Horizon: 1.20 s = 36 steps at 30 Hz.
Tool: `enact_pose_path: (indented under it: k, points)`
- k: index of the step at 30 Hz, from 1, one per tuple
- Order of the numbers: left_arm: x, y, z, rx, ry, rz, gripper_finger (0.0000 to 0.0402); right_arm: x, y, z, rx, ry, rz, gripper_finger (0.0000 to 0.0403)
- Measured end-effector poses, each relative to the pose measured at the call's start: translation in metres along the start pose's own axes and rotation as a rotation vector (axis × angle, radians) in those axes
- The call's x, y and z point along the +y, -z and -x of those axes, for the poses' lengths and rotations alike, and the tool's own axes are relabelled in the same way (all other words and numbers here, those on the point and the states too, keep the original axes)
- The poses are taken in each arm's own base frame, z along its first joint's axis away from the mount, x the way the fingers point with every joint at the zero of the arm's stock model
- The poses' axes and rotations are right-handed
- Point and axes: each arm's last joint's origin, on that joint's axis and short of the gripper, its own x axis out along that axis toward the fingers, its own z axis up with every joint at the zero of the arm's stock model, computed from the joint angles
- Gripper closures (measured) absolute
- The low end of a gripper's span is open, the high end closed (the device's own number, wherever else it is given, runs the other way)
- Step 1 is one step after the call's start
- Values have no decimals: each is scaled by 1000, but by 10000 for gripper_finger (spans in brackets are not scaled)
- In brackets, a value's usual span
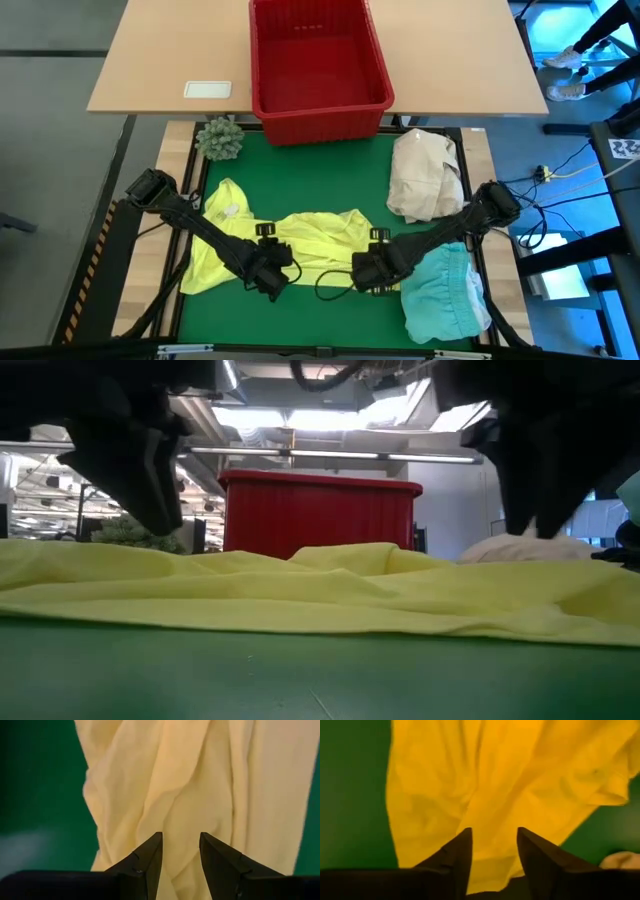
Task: Fold Laundry from Bin
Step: Fold the yellow shirt
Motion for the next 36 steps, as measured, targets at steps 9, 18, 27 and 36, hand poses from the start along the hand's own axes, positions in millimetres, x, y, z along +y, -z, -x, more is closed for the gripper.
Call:
enact_pose_path:
  k: [9, 18, 27, 36]
  points:
    - [22, 5, -8, 70, -179, -42, 276, -18, -1, -16, -38, 162, -52, 220]
    - [71, 17, -10, 322, -441, -64, 276, -86, -30, -30, -54, 149, -64, 273]
    - [111, 66, -39, 384, -352, 45, 276, -122, -27, -55, -3, 3, -85, 341]
    - [146, 129, -48, 289, -212, 367, 276, -128, -13, -83, -20, -5, -101, 399]
